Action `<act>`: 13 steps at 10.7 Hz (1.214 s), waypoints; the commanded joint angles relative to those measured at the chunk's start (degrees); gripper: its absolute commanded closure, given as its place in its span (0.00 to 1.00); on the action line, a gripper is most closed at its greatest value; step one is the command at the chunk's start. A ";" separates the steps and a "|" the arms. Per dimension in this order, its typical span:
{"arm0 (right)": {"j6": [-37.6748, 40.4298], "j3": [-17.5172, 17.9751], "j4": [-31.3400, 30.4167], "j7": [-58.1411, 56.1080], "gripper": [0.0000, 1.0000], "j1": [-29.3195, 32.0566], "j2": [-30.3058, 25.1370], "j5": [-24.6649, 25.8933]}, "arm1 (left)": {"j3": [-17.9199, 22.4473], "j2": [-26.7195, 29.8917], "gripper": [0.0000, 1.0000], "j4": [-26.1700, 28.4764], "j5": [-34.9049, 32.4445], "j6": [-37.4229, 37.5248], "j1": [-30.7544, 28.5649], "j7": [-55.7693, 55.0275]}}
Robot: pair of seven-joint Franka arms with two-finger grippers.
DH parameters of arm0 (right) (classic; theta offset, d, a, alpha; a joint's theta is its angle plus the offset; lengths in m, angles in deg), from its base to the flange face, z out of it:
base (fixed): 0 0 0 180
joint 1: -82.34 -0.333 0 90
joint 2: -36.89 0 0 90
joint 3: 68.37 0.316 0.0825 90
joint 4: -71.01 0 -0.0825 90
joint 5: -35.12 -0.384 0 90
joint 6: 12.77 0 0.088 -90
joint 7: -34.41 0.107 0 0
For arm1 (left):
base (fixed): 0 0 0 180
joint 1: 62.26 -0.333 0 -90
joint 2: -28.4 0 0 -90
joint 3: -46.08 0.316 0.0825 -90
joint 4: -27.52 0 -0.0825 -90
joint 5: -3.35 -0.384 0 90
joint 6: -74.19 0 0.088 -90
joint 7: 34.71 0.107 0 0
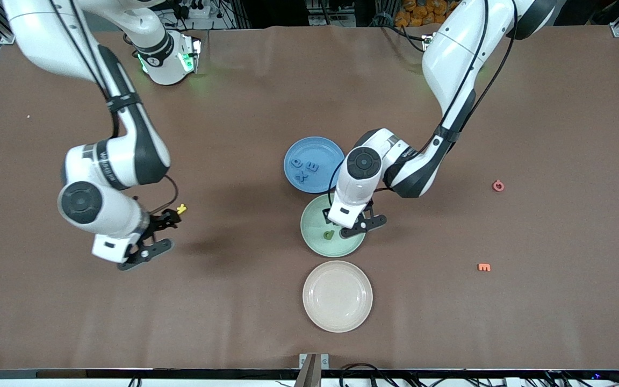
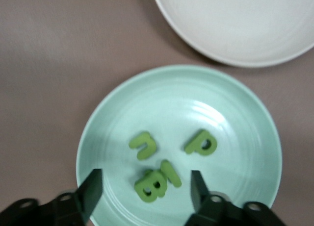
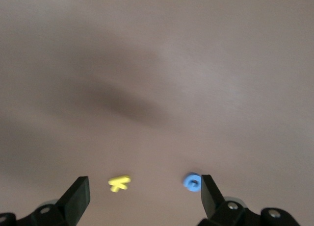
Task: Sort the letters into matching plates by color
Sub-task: 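Move the right gripper to the blue c while the left gripper withdraws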
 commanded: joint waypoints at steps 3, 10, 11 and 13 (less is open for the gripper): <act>-0.77 -0.91 -0.26 -2.75 0.00 7.36 -0.44 3.21 | 1.50 10.73 0.00 -0.53 -3.73 9.86 -5.89 12.99; -8.58 -3.55 -10.60 3.05 0.00 8.94 -6.31 1.19 | 0.88 28.06 0.00 -0.70 5.58 32.73 -17.68 29.28; -9.29 -3.47 -12.54 3.40 0.00 9.38 -7.54 -0.20 | 0.97 28.86 0.00 -0.79 5.59 34.49 -18.39 30.34; -15.06 -3.47 -18.07 3.31 0.00 9.56 -9.74 -6.52 | 1.15 29.75 0.00 -0.70 5.76 35.65 -20.14 33.41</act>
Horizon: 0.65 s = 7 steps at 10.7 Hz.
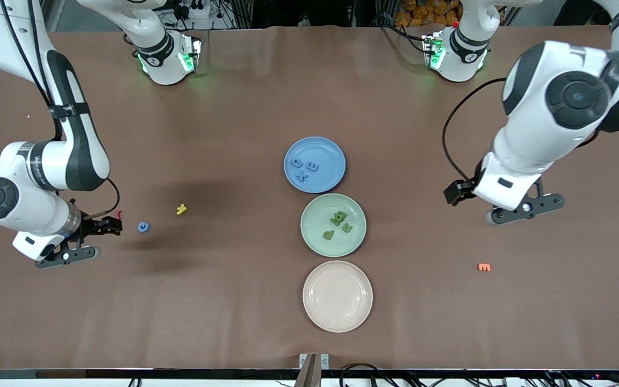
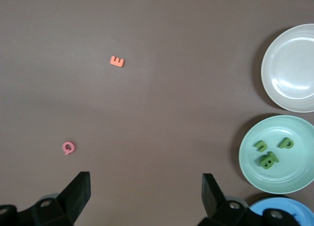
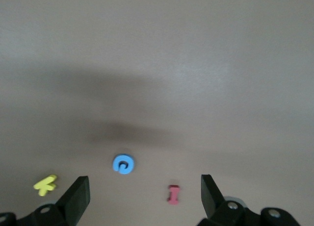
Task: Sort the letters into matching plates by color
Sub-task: 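Move the right gripper to the blue c while the left gripper withdraws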
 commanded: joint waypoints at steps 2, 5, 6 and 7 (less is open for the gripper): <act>-13.70 0.62 -14.44 0.61 0.00 0.84 -5.86 -5.83 | -0.30 1.91 0.00 1.65 1.45 1.09 -2.16 4.62; -20.47 0.53 -19.99 0.61 0.00 0.84 -5.95 -5.83 | -0.30 1.91 0.00 1.65 1.45 1.09 -2.16 4.71; -22.50 0.62 -20.79 0.52 0.00 0.92 -5.34 -5.83 | -0.30 1.91 0.00 1.65 1.45 1.09 -2.24 4.71; -23.65 0.62 -20.89 0.61 0.00 0.93 -4.46 -5.74 | -0.30 1.91 0.00 1.57 1.45 1.09 -2.24 4.71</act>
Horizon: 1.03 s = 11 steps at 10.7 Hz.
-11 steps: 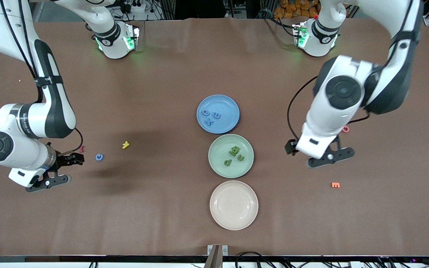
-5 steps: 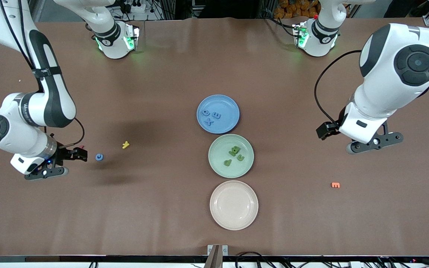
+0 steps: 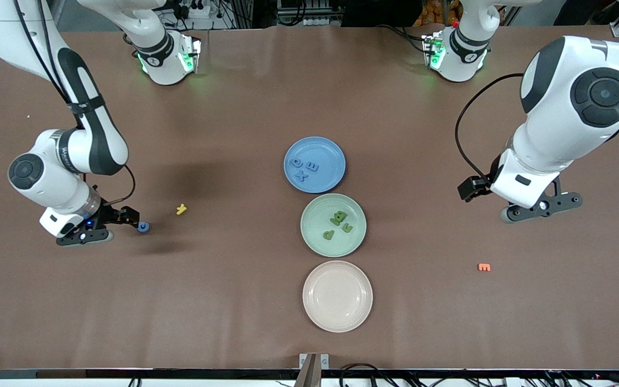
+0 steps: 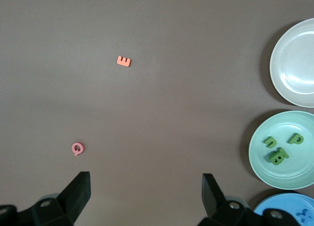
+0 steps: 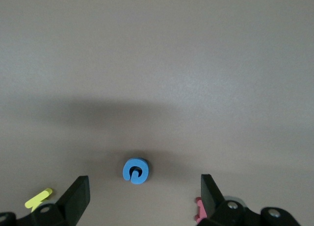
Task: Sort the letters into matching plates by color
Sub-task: 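Lower the right gripper onto c while the left gripper moves aside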
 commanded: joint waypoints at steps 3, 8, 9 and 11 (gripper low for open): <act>-6.54 0.59 -3.33 0.43 0.00 0.60 1.83 -0.64 | 0.00 1.16 0.00 0.96 1.26 0.39 -0.67 1.53; -10.69 0.59 -3.24 0.43 0.00 0.52 6.06 -0.64 | 0.00 1.95 0.00 0.96 1.35 0.91 -0.76 1.53; -10.86 0.59 -3.33 0.43 0.00 0.52 6.33 -0.73 | 0.00 2.21 0.00 0.87 1.35 1.61 -0.84 1.53; -11.56 0.59 -4.29 0.43 0.00 0.34 6.33 -0.64 | 0.00 3.87 0.00 0.87 1.35 2.85 -1.71 1.53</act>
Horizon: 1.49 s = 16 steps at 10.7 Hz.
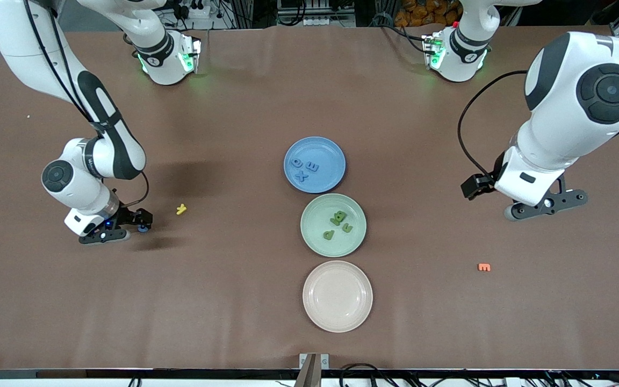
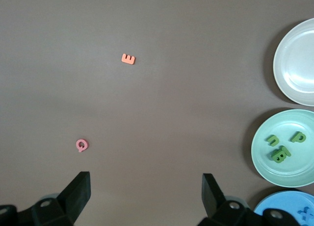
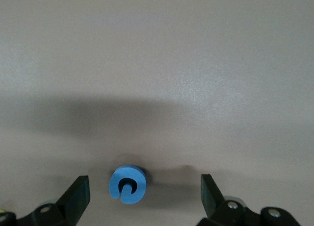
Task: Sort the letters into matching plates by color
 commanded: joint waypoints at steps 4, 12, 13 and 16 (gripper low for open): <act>-3.69 0.62 -2.60 0.41 0.02 -0.01 0.51 -0.62 | -0.04 5.15 0.00 0.88 3.01 4.07 -3.85 1.62; -4.05 0.54 -4.54 1.63 0.10 -0.98 -0.36 -0.71 | 1.54 10.86 0.00 3.51 7.50 9.61 -8.26 11.02; -4.05 0.54 -4.19 2.77 0.11 -1.41 -0.19 -0.71 | 3.98 11.65 0.00 3.51 7.50 9.70 -6.52 12.42; -3.87 0.54 -3.84 3.66 0.16 -1.59 -0.01 -0.62 | 8.22 12.89 0.00 3.34 9.16 9.96 -4.39 14.28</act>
